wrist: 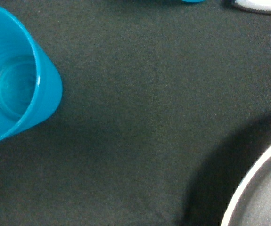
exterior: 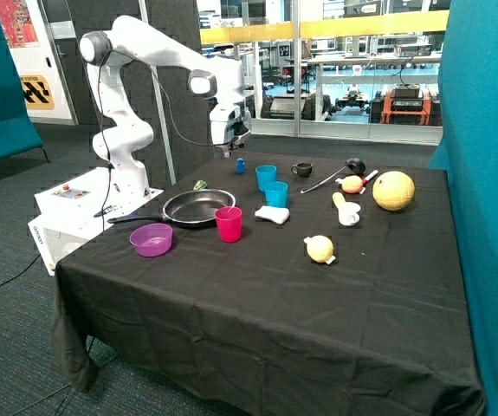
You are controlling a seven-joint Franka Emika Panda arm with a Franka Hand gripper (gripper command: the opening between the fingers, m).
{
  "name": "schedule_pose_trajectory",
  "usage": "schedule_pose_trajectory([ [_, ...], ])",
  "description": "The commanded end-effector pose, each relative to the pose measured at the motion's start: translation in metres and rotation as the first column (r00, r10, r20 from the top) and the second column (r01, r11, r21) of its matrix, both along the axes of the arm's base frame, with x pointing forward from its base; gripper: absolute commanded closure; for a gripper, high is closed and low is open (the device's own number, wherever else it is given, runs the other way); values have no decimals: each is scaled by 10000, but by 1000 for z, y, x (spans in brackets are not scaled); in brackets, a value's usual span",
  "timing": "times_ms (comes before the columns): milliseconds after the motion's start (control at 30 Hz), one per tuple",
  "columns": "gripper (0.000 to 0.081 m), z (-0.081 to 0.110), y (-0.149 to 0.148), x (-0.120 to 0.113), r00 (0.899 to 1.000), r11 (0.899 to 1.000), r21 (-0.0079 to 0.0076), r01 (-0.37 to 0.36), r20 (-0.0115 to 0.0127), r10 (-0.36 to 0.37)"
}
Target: Stack the cups
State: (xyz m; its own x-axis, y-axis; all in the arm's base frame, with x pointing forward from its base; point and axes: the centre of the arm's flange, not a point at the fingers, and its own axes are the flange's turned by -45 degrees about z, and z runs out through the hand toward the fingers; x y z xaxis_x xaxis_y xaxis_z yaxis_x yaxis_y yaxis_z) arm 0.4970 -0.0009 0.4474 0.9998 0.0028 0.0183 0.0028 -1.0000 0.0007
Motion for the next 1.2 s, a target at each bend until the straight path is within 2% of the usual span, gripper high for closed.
schedule_pose_trajectory([
  [0,0,3,1,3,9706,9708,7,-2399,-183,2399],
  [133,0,2,2,8,9703,9704,7,-2413,-183,2413],
  [167,97,1,2,9,9701,9702,7,-2421,-183,2421],
  [200,149,1,2,11,9700,9702,7,-2424,-183,2424],
  [300,200,-1,1,16,9699,9701,7,-2428,-183,2427],
  [600,218,-5,-2,30,9717,9718,7,-2357,-183,2356],
  [1167,225,-18,6,78,9690,9692,7,-2465,-183,2464],
])
